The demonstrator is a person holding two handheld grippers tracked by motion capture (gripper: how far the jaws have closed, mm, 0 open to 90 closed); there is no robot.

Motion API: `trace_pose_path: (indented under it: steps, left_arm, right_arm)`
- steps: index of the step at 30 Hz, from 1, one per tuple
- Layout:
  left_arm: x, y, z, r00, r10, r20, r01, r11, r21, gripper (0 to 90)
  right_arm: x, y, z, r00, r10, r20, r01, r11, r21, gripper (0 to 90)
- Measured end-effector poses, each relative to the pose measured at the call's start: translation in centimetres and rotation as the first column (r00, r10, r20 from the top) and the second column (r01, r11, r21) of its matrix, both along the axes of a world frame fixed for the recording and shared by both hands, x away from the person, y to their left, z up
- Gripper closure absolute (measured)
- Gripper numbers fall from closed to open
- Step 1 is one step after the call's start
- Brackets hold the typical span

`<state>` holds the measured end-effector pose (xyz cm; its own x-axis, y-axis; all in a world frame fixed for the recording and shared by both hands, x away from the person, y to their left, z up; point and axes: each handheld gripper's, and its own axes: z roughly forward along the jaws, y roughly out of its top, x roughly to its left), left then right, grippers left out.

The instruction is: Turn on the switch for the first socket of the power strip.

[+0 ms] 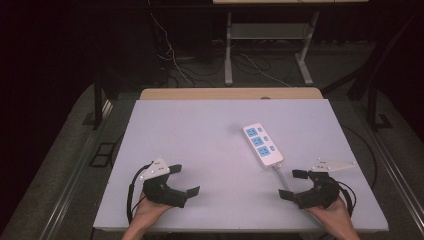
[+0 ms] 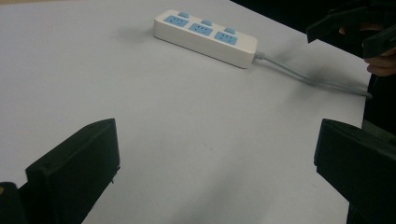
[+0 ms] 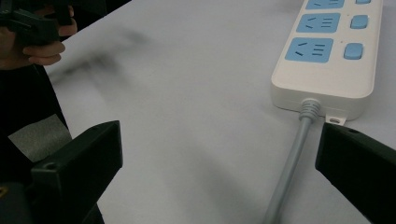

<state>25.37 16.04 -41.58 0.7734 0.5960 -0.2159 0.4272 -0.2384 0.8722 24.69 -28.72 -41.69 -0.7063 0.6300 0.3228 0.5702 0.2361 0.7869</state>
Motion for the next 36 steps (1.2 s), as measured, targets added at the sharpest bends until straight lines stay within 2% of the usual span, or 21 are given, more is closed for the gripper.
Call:
trace_pose_path:
  steps: [22, 36]
  left_arm:
    - [0.05, 0.40, 0.07, 1.0000, 0.003, -0.001, -0.003, 0.9999, -0.013, 0.0]
    - [-0.07, 0.38, 0.07, 1.0000, -0.005, 0.000, 0.005, 0.9999, -0.012, 0.0]
  right_arm:
    - [0.11, -0.01, -0.01, 0.9998, 0.005, -0.019, -0.005, 1.000, -0.011, 0.3]
    - [0.62, 0.23, 0.67, 0.9993, 0.018, -0.031, -0.019, 1.000, -0.018, 0.3]
